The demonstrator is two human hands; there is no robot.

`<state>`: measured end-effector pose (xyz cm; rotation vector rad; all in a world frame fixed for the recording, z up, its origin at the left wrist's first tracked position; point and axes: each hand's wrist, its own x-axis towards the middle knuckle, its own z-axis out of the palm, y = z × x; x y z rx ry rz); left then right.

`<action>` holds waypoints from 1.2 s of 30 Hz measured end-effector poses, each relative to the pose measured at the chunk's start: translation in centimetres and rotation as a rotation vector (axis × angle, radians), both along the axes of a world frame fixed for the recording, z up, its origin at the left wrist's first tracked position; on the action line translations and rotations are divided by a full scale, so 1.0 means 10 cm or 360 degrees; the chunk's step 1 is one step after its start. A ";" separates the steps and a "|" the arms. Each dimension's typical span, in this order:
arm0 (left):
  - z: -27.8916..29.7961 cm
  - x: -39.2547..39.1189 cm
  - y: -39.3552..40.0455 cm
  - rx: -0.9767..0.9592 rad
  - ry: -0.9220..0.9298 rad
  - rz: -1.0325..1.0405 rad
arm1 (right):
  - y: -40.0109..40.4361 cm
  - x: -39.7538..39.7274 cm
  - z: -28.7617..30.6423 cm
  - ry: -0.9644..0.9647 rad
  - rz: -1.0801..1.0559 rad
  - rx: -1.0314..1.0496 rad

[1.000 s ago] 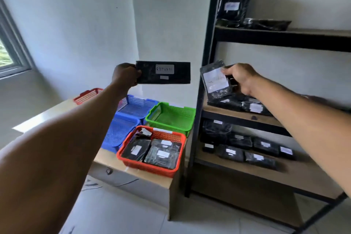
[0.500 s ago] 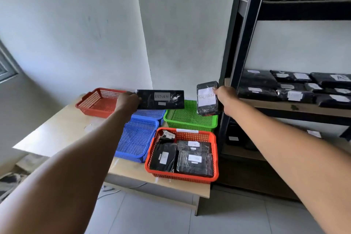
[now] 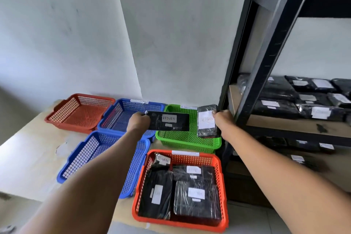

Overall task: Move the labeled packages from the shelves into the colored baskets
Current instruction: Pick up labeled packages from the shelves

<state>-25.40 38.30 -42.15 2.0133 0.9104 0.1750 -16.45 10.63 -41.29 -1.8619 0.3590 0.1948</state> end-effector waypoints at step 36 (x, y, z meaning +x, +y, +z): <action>-1.37 1.59 1.31 -0.0437 -0.0053 0.0179 | 2.05 1.63 -2.08 0.0631 -0.0173 -0.0169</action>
